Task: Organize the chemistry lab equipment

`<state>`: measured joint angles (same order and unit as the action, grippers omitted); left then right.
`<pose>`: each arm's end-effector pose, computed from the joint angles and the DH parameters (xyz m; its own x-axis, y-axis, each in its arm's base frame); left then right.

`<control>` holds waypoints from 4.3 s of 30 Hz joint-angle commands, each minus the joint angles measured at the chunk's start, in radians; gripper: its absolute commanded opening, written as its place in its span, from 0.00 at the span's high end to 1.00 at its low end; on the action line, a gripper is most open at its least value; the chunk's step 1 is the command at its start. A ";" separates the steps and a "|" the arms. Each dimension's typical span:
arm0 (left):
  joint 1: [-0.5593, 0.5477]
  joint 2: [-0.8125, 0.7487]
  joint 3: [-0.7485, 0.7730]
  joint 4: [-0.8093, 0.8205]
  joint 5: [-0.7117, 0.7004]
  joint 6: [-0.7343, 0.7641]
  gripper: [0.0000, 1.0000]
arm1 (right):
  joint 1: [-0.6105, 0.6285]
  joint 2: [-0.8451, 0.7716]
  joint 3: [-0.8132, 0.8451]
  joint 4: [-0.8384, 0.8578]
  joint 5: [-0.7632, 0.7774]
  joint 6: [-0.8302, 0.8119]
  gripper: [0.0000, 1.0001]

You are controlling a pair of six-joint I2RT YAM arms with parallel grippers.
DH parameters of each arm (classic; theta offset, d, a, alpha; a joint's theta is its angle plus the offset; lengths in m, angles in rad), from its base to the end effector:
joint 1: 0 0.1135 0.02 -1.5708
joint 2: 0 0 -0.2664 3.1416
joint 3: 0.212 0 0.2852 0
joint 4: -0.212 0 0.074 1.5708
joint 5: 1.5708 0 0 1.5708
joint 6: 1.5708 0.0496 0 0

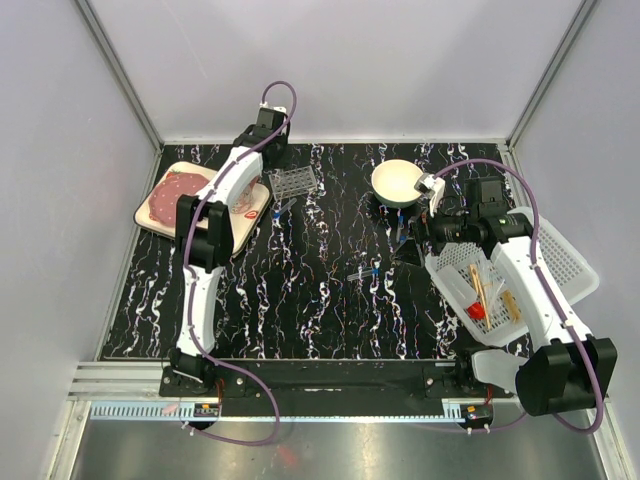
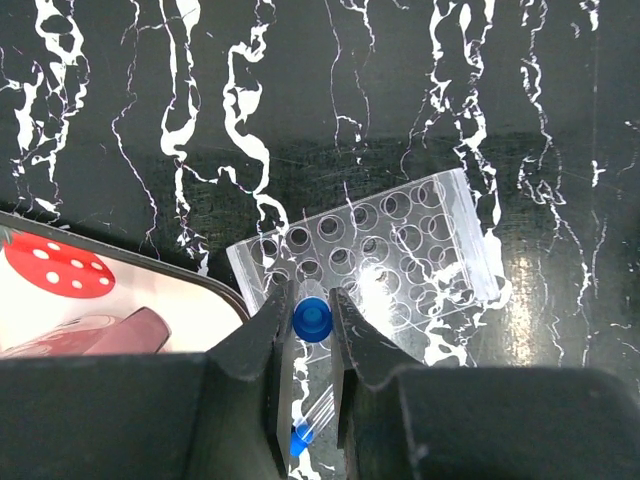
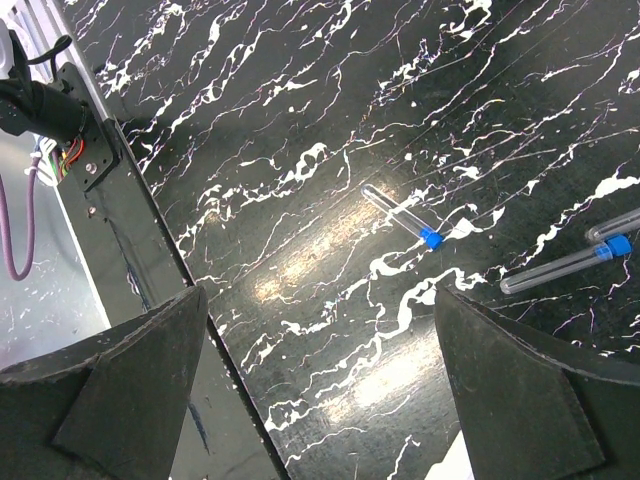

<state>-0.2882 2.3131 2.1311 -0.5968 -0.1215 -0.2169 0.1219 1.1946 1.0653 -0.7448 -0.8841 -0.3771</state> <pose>0.5509 -0.1571 0.2318 -0.7006 -0.0151 -0.7134 0.0498 0.9963 -0.0700 0.2673 0.0714 0.3040 -0.4980 -0.2962 -0.8150 -0.8099 0.4946 0.3152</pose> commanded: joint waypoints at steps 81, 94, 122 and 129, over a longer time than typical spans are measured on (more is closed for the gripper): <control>0.222 -1.727 -1.352 -0.100 0.315 -0.288 0.01 | 0.697 0.767 0.343 -0.074 0.904 -0.589 0.33; 0.221 -1.782 -1.384 -0.104 0.417 -0.276 0.01 | 0.713 0.827 0.361 -0.084 0.886 -0.548 0.65; -0.382 -1.379 -1.442 0.663 0.464 -0.469 0.09 | 0.225 0.389 0.245 0.292 -0.149 0.533 0.87; -0.470 -1.151 -1.327 0.844 0.353 -0.479 0.11 | 0.133 0.320 0.004 0.802 -0.299 1.041 0.87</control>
<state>-0.7303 1.0843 0.7048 0.0269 0.3378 -0.6865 0.2588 1.5734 1.1538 -0.3111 -1.0401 0.3283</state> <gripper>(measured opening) 0.904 0.196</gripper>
